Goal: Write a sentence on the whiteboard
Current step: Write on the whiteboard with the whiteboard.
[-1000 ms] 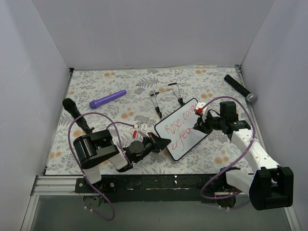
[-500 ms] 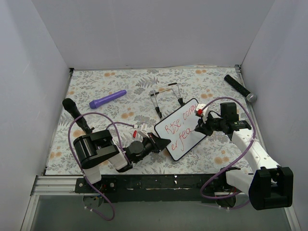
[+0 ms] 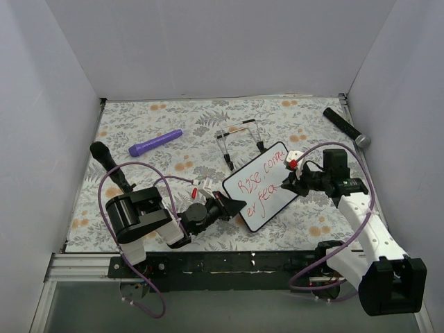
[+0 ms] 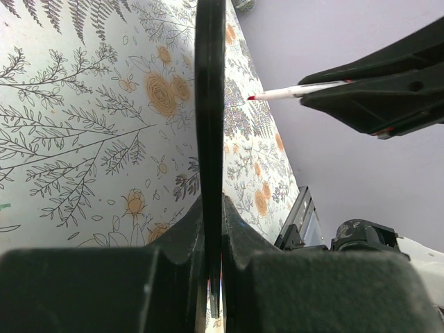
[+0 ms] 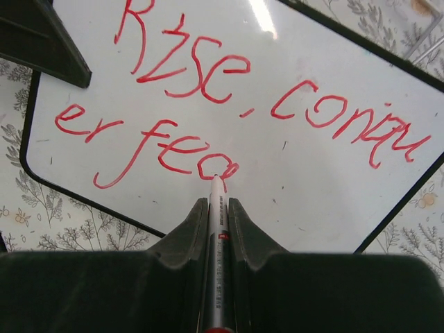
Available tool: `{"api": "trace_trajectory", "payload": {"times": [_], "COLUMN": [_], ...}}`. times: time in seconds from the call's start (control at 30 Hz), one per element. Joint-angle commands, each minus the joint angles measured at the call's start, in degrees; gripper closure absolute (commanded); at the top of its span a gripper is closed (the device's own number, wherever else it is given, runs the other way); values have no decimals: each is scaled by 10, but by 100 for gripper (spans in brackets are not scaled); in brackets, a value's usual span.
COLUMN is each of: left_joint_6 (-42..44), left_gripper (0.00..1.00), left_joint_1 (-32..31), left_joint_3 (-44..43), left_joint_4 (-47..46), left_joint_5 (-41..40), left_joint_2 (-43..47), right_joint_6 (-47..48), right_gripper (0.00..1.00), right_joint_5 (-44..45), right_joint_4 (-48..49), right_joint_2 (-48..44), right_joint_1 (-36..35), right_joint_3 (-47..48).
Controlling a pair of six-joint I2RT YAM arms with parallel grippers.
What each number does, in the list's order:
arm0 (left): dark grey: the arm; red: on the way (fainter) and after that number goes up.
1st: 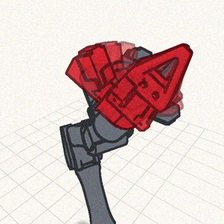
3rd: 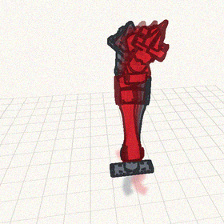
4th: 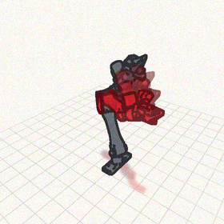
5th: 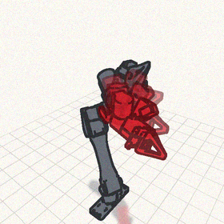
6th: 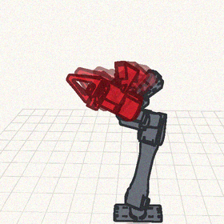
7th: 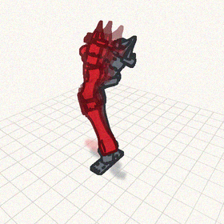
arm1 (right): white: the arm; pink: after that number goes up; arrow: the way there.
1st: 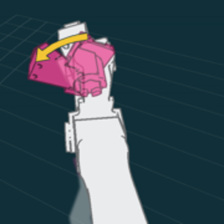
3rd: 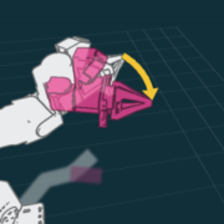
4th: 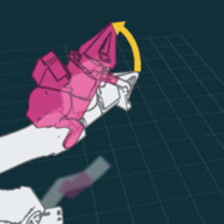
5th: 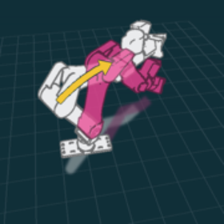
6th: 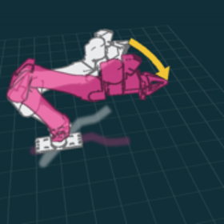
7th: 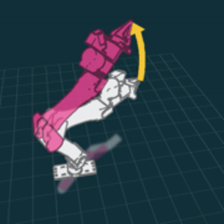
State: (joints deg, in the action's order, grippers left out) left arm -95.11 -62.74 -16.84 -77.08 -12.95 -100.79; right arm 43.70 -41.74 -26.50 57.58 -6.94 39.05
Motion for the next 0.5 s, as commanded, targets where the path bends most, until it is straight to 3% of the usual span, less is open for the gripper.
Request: {"api": "trace_trajectory", "payload": {"times": [0.0, 0.47], "left_joint_6": [35, 39], "left_gripper": [100, 100], "left_joint_1": [-4, -5], "left_joint_3": [10, 3], "left_joint_4": [-156, -142], "left_joint_5": [17, 26], "left_joint_2": [4, 6], "right_joint_6": [2, -27], "right_gripper": [99, 99], "right_joint_5": [-44, -35], "right_joint_4": [10, 27], "right_joint_2": [-38, -20], "right_joint_1": [3, 10], "right_joint_3": [21, 76]}}
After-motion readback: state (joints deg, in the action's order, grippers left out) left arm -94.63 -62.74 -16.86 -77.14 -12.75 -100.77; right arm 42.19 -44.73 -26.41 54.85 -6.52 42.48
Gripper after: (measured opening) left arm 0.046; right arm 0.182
